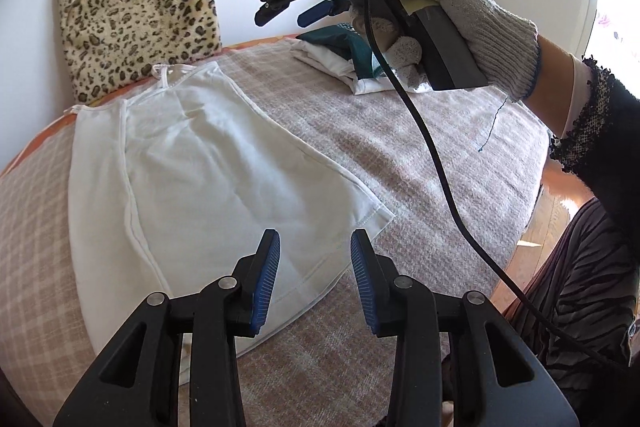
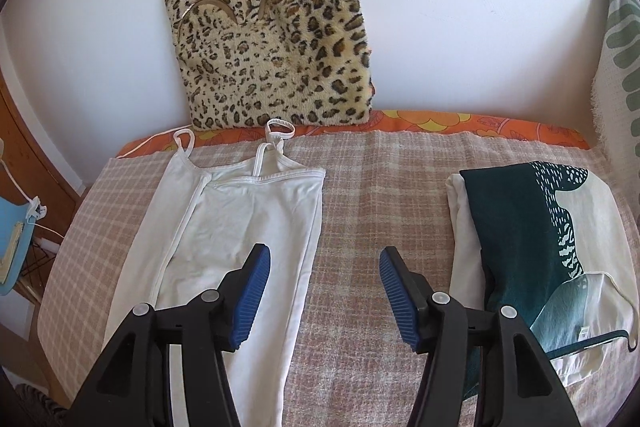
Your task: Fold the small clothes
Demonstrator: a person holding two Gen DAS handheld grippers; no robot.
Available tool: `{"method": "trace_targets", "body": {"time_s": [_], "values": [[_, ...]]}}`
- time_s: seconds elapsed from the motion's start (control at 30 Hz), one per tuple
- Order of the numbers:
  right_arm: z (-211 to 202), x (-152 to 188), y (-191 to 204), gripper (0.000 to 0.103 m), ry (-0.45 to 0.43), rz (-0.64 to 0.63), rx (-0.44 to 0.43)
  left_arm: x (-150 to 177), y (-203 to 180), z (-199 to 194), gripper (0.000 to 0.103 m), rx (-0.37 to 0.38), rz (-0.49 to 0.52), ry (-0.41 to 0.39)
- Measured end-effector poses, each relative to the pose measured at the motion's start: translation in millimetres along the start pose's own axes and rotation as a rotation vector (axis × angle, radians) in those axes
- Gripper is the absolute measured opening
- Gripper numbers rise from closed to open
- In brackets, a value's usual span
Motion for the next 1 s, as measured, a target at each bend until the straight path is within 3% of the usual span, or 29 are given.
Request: {"method": "trace_targets", "body": {"time_s": [0.2,0.33,0.43,0.57,0.8,1.0], "values": [[4,2,-29,0.060,0.009,0.041,-0.008,2,-22,21,0.036,0.026,0.042,0.027],[6,0,-46,0.060,-0.002,0.037,0.041,4,-41,35,0.049,0.043,0.092,0.040],[6,-2,-54,0.060,-0.016,0.042,0.075,6,-50,44,0.050,0.033,0.129,0.045],[6,-4,-57,0.065,-0.030,0.001,0.116,10,-51,59,0.051,0.031,0.100,0.075],[8,-8,-54,0.067,-0.037,-0.017,0.112,14,-56,74,0.051,0.010,0.118,0.089],[24,-14,-49,0.068,-0.020,-0.001,0.050,10,-55,82,0.051,-0.013,0.104,0.076]]}}
Point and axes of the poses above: each gripper's, at about its wrist camera, not at the fingertips, and z roughly the way its jaws point, y to its left, x to its underside, the point moved 9 cm from there along z, roughly the way its jaws point, and after that the axes turned 14 degrees about -y, right-handed, at the moved point
